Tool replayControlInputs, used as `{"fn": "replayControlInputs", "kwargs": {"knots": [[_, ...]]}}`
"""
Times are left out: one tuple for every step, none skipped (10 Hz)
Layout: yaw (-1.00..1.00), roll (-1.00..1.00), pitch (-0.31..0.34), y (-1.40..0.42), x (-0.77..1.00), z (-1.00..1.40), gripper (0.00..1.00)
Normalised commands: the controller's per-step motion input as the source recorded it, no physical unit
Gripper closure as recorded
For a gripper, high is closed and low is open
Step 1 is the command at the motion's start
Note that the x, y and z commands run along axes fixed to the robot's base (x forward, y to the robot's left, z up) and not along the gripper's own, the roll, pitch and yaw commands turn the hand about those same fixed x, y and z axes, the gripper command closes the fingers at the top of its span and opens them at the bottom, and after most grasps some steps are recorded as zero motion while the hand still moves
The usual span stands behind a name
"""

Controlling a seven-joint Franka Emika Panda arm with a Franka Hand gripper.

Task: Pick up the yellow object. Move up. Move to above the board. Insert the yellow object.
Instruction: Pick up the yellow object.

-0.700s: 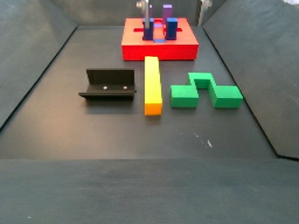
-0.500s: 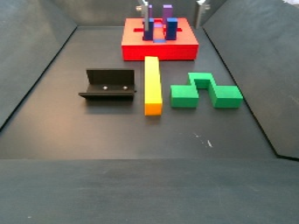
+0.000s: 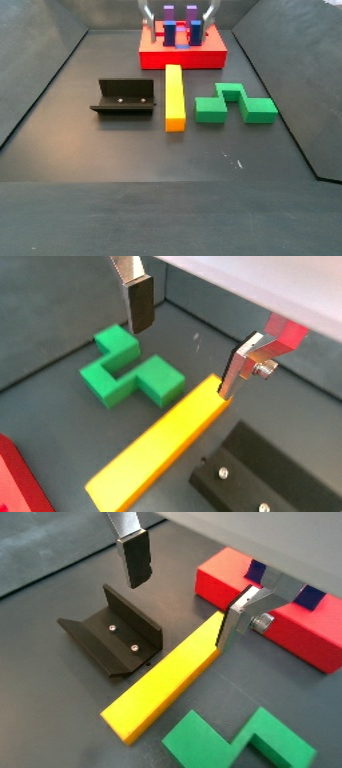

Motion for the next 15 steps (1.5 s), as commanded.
{"fn": "replayControlInputs", "kwargs": {"knots": [[-0.03, 0.00, -0.060, -0.16, 0.23, -0.60, 0.00], [-0.02, 0.00, -0.056, -0.15, 0.18, -0.62, 0.00], [0.00, 0.02, -0.019, -0.10, 0.05, -0.53, 0.00], [0.00, 0.06, -0.003, -0.03, 0.00, -0.51, 0.00], [0.00, 0.08, 0.000, -0.04, 0.00, -0.53, 0.00], [0.00, 0.09, -0.004, -0.07, 0.00, -0.54, 0.00], [0.00, 0.06, 0.000, -0.07, 0.00, -0.50, 0.00], [0.00, 0.07, 0.000, -0.05, 0.00, -0.44, 0.00], [0.00, 0.01, 0.000, 0.00, 0.00, -0.22, 0.00], [-0.28, -0.10, 0.000, 0.17, -0.40, 0.00, 0.00], [-0.22, -0.10, -0.041, 0.12, -0.34, 0.00, 0.00], [0.00, 0.00, -0.020, 0.00, 0.00, -0.02, 0.00], [0.00, 0.00, 0.000, -0.01, 0.00, -0.10, 0.00], [0.00, 0.00, 0.000, -0.08, 0.14, -0.15, 0.00], [0.00, 0.00, 0.000, -0.06, 0.13, -0.17, 0.00]]}}
